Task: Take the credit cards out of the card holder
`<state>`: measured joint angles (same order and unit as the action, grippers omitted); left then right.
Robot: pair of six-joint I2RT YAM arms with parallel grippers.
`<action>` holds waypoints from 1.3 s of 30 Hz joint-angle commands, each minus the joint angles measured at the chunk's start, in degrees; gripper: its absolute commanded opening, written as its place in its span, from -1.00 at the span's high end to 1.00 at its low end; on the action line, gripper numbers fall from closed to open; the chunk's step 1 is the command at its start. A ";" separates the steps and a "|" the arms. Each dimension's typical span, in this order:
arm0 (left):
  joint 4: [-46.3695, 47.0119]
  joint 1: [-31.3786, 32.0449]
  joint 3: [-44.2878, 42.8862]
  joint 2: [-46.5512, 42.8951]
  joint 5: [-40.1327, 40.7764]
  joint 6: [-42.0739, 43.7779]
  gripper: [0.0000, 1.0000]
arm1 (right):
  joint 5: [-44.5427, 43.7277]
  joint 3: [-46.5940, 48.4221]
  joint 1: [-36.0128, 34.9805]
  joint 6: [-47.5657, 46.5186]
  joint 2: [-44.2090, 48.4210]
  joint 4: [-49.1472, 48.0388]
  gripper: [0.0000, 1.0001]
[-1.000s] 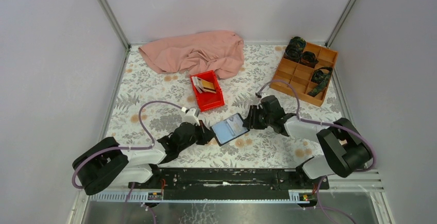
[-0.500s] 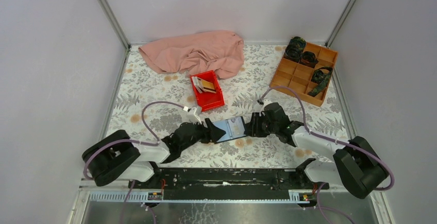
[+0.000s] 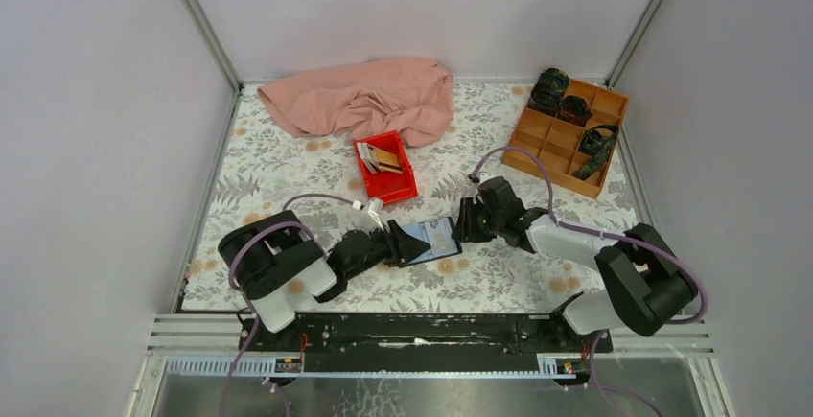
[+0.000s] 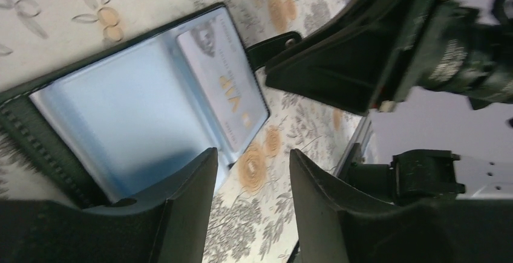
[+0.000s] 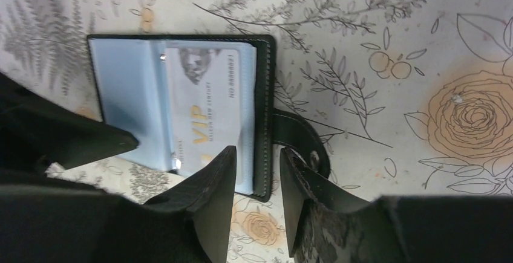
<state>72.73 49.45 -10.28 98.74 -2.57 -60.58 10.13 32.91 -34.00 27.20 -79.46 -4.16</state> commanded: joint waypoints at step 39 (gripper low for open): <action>-7.28 -0.18 -5.38 0.32 7.72 -2.62 -0.10 | 5.78 -0.34 0.17 -1.27 -7.97 -6.80 0.27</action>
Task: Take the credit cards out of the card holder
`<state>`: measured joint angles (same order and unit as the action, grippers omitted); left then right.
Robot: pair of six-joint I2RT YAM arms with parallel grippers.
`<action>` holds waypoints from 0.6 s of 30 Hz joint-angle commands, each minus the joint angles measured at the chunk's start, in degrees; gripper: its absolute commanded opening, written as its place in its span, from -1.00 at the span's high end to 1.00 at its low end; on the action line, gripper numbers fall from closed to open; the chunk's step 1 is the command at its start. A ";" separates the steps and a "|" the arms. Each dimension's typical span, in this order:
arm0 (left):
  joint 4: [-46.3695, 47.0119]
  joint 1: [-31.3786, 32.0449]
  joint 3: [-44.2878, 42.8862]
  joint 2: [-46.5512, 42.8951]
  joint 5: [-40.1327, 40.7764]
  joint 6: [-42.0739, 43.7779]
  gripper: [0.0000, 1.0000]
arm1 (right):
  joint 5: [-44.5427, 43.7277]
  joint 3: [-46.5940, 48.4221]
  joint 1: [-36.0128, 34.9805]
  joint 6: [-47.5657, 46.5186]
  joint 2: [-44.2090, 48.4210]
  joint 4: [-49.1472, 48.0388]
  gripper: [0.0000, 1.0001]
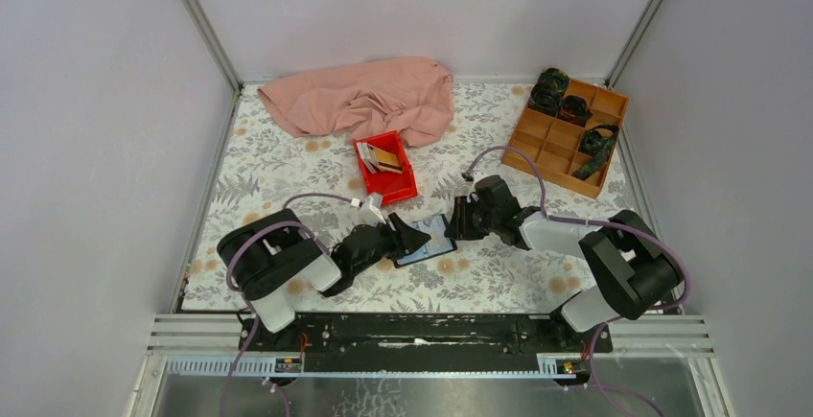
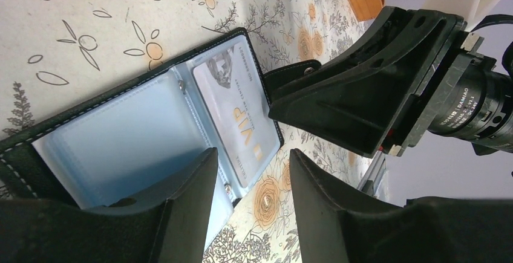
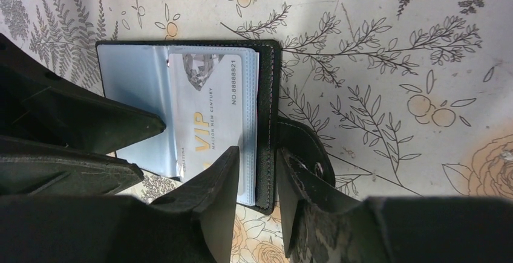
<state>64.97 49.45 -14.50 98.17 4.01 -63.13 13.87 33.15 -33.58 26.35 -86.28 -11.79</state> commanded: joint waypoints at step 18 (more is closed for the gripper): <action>-3.01 -0.25 -4.23 2.30 0.08 -0.02 -0.11 | 3.22 -1.24 -0.46 -0.16 -0.73 -0.24 0.29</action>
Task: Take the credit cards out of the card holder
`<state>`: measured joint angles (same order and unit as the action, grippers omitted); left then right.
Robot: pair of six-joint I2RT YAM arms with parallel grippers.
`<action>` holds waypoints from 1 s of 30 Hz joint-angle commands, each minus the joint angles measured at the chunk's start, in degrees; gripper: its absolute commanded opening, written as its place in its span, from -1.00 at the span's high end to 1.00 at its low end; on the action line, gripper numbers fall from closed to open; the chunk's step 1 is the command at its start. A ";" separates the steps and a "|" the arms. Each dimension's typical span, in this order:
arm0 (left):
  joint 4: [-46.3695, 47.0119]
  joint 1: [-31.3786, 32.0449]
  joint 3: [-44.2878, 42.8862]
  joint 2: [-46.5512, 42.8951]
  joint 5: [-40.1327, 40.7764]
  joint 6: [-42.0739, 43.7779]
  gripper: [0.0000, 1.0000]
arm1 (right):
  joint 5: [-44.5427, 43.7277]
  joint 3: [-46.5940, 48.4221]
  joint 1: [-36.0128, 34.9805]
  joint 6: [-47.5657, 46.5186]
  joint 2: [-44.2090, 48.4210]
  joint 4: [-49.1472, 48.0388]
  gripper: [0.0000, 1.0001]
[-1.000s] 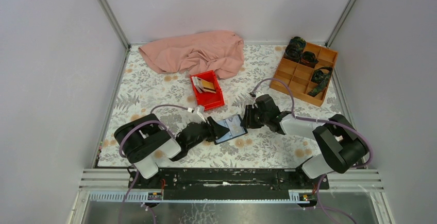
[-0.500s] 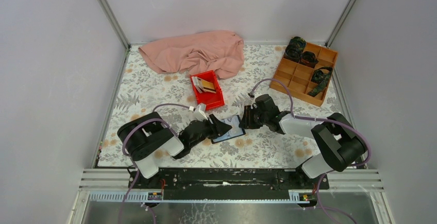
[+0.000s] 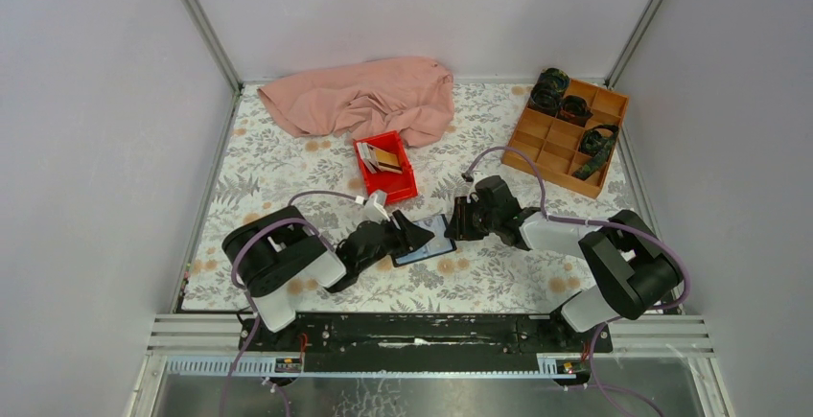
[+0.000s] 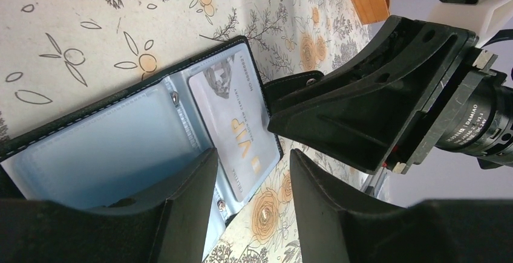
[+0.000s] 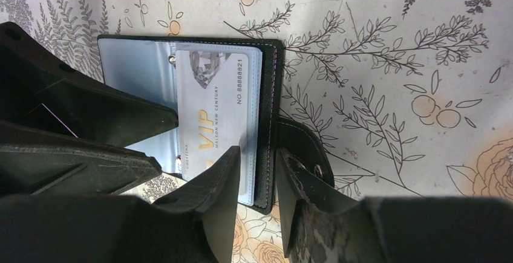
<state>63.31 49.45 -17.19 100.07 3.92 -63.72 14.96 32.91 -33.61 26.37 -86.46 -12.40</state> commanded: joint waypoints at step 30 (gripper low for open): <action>-27.76 -0.24 -5.38 -14.11 4.13 8.23 -0.07 | 2.17 -0.73 -0.76 0.02 -1.55 0.01 0.29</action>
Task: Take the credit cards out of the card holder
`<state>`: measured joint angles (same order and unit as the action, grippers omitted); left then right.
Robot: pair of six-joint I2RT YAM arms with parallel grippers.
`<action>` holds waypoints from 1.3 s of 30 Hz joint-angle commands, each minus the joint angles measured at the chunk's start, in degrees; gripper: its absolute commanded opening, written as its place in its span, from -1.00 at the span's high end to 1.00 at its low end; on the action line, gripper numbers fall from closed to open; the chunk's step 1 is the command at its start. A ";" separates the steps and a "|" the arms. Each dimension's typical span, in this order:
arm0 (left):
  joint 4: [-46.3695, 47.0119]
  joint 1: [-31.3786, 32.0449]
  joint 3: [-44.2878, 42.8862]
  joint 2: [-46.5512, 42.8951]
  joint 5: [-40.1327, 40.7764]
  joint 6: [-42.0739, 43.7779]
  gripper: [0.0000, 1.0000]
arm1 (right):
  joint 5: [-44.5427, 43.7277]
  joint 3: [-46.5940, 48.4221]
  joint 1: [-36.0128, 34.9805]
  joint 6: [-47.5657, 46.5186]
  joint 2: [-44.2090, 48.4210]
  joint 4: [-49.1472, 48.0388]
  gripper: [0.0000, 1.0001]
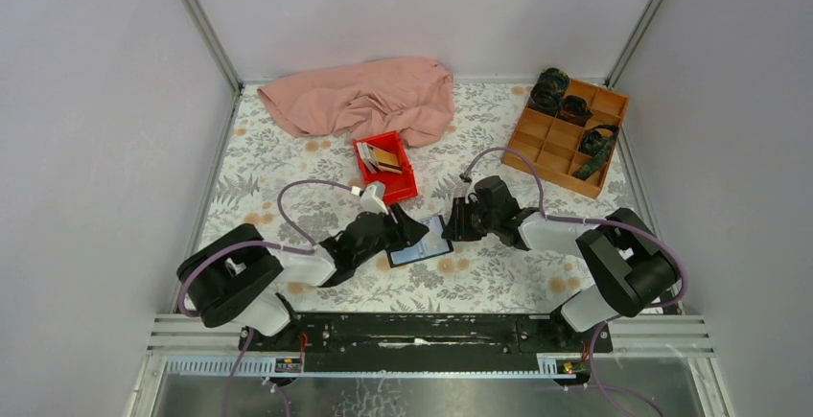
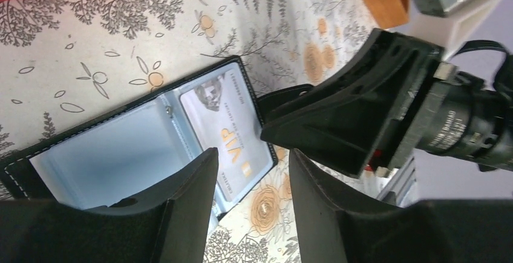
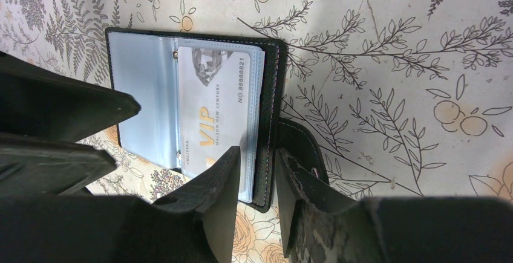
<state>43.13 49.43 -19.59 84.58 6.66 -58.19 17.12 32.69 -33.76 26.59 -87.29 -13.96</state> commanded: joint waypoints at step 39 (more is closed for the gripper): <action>9.05 -0.95 -0.32 7.48 -6.77 -2.96 -0.03 | 0.33 -1.16 -1.92 0.64 -1.33 0.66 0.30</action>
<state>47.40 49.06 -20.95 92.14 0.75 -60.53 17.69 32.49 -34.87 27.42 -88.03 -15.81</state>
